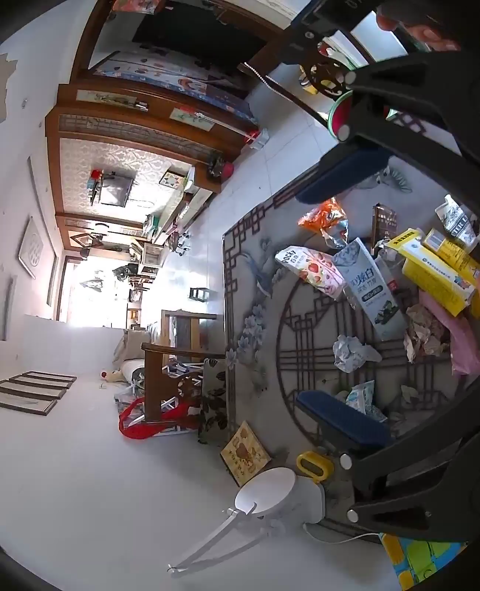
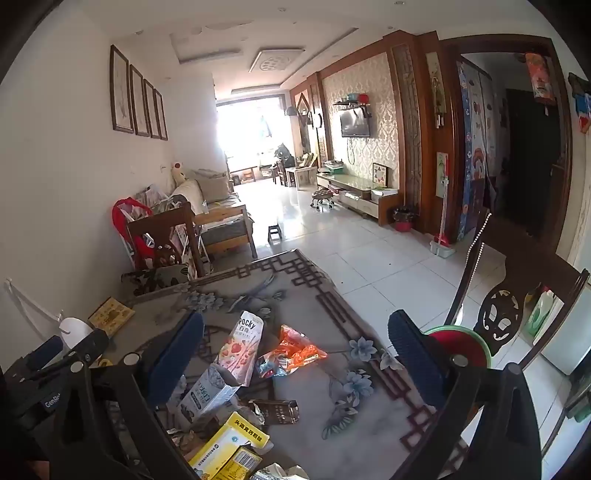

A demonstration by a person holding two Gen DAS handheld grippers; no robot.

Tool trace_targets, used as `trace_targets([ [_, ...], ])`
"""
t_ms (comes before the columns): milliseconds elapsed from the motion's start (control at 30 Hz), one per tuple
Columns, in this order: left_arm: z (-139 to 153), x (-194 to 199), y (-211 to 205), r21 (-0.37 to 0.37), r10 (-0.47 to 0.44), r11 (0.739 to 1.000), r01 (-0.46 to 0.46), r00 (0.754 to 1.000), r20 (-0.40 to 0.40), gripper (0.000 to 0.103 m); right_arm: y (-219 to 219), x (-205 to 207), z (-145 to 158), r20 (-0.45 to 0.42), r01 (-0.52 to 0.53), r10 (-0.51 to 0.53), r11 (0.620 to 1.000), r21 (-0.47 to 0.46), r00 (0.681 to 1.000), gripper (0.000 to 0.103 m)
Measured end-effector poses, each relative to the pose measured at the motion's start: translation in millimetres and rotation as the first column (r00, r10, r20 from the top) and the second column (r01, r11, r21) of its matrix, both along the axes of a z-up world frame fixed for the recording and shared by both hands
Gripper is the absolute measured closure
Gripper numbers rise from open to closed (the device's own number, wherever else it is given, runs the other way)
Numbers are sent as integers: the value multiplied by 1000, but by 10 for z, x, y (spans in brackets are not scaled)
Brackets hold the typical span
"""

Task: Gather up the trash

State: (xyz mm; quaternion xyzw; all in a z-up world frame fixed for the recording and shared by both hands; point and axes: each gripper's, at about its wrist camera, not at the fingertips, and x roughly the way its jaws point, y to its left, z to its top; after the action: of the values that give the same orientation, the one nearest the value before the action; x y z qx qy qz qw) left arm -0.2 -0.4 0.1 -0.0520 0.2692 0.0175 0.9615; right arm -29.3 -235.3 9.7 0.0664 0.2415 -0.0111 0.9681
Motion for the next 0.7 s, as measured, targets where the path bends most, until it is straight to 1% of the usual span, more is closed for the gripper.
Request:
trace_targets([
  [233, 3, -5, 5, -8, 4, 1000, -4, 1000, -5, 4, 32, 47, 19, -4, 12, -13, 1000, -26, 1000, 7],
  [267, 2, -8, 3, -9, 3, 1000, -3, 1000, -5, 4, 37, 10, -43, -6, -5, 5, 1000, -7, 1000, 7],
  [300, 1, -13, -2, -9, 2, 1000, -2, 1000, -4, 4, 41, 1, -50, -4, -5, 5, 1000, -11, 1000, 7],
  [433, -1, -48, -41, -3, -1, 1000, 1, 1000, 1, 4, 36, -1, -41, -9, -11, 11, 1000, -13, 1000, 7],
  [500, -25, 40, 43, -17, 4, 1000, -4, 1000, -15, 4, 52, 71, -15, -22, -9, 8, 1000, -14, 1000, 7],
  [700, -50, 4, 61, -15, 8, 1000, -9, 1000, -21, 4, 48, 98, -7, -32, -15, 14, 1000, -8, 999, 7],
])
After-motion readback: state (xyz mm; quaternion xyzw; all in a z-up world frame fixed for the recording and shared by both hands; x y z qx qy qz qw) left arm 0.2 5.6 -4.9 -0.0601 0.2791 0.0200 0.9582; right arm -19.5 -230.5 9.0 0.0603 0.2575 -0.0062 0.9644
